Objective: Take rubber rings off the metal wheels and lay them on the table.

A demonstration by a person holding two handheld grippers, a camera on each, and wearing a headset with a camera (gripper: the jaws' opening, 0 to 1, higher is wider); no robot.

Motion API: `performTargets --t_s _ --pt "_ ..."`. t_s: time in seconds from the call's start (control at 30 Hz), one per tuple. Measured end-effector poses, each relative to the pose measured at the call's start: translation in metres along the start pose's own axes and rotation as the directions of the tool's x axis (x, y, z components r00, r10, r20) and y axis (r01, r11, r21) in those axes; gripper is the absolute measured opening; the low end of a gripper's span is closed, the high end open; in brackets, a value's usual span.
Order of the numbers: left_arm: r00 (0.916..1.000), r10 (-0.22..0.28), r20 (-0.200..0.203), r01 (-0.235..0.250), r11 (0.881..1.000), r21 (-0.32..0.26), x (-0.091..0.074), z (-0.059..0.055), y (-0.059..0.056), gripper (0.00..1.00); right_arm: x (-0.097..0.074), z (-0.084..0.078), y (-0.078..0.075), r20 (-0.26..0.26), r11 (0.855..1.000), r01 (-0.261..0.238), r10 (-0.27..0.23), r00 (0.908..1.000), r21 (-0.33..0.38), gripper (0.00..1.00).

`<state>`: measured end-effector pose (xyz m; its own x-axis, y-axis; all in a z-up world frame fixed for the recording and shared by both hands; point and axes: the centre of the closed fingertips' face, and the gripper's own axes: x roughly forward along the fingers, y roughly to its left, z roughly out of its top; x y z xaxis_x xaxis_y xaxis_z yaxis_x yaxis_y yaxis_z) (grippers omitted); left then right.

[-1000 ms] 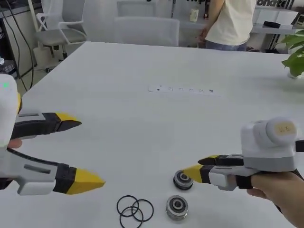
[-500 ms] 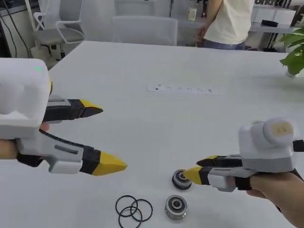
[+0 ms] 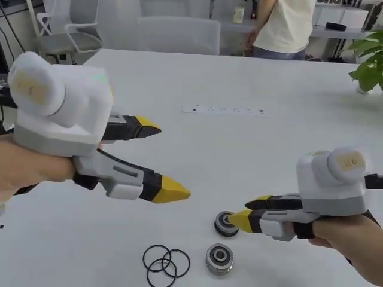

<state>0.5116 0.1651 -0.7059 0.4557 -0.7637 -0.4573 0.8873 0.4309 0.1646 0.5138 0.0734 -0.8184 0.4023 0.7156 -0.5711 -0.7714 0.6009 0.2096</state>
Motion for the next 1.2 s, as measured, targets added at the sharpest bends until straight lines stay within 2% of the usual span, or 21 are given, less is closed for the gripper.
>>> performTargets --t_s 0.23,0.5,0.67,0.77,0.87,0.93,1.03,1.2 --pt "0.9987 -0.046 -0.021 0.046 0.998 0.03 0.017 0.001 -0.009 0.7 0.0 -0.002 0.0 -0.007 1.0 -0.001 0.001 1.0 0.0 0.29" --pt "0.998 -0.063 0.004 0.063 0.997 0.047 0.038 0.013 -0.009 0.7 0.0 -0.002 0.001 -0.008 1.0 -0.001 0.001 1.0 -0.002 0.3" --pt "0.9977 -0.066 0.018 0.065 0.997 0.041 0.049 0.013 -0.009 0.7 0.001 -0.003 0.0 -0.013 1.0 0.0 0.0 0.9999 0.0 0.3" --pt "0.998 -0.057 0.026 0.057 0.998 0.027 0.057 0.006 -0.011 0.7 0.0 -0.004 -0.001 -0.014 1.0 0.003 -0.003 0.9999 -0.001 0.3" --pt "0.9977 -0.059 0.031 0.059 0.998 0.011 0.063 -0.005 -0.015 0.63 0.0 -0.004 -0.002 -0.013 1.0 0.006 -0.006 0.9999 0.005 0.3" --pt "0.9975 -0.068 0.02 0.068 0.998 -0.011 0.067 -0.015 -0.019 0.57 0.0 -0.005 -0.003 -0.018 1.0 0.009 -0.009 0.9998 0.007 0.3" --pt "0.9953 -0.097 -0.011 0.096 0.995 -0.032 0.073 -0.03 -0.027 0.57 0.0 -0.007 -0.003 -0.021 1.0 0.01 -0.01 0.9997 0.008 0.3" --pt "0.9918 -0.122 -0.037 0.122 0.992 -0.024 0.081 -0.039 -0.037 0.54 0.002 -0.009 -0.001 -0.022 1.0 -0.003 0.003 0.9997 0.01 0.29"
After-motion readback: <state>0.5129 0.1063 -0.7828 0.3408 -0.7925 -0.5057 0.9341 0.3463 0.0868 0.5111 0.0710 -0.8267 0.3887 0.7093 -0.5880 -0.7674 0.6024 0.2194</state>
